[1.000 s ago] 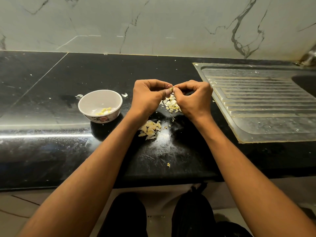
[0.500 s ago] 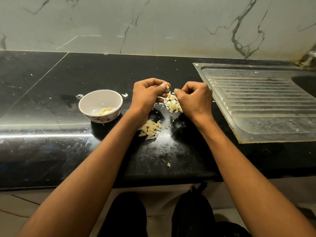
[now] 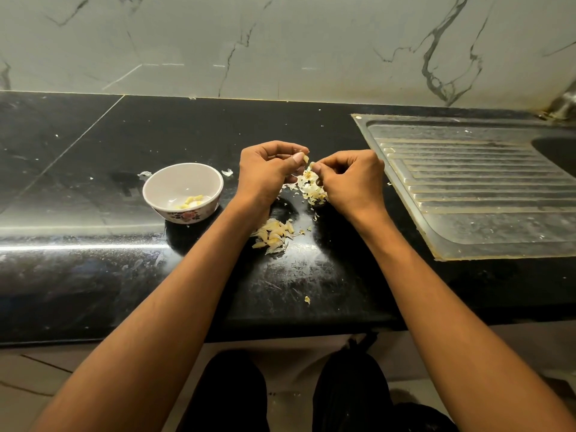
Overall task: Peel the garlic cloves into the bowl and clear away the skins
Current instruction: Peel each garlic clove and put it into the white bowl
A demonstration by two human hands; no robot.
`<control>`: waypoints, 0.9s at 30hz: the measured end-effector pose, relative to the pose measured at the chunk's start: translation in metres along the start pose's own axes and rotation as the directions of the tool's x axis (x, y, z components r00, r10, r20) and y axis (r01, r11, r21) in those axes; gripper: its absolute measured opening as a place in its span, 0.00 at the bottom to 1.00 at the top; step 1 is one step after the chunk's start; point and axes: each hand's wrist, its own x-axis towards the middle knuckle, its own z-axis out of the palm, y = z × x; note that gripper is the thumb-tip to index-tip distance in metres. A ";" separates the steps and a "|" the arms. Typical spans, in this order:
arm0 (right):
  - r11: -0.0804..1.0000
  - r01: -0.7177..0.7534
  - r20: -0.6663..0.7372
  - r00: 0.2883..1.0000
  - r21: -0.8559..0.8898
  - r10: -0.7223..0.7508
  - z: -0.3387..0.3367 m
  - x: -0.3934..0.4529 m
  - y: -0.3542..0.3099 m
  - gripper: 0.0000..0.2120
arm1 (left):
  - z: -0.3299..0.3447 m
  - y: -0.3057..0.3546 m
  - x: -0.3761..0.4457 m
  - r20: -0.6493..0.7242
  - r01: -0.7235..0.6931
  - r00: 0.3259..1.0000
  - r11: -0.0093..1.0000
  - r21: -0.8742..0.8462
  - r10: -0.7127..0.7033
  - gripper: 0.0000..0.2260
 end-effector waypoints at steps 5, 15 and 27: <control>0.999 -0.022 0.037 0.999 0.024 0.022 -0.001 0.000 0.000 0.10 | -0.001 0.000 0.001 0.000 0.006 1.000 1.000 0.003 -0.006 0.05; 0.963 -0.153 0.049 0.988 0.221 0.145 -0.003 0.001 -0.006 0.04 | -0.001 0.000 0.000 0.007 -0.002 1.000 1.000 0.009 0.002 0.06; 0.897 -0.211 0.113 0.977 0.388 0.181 -0.005 -0.003 -0.011 0.04 | 0.000 0.001 -0.003 0.017 0.005 1.000 1.000 -0.004 -0.004 0.06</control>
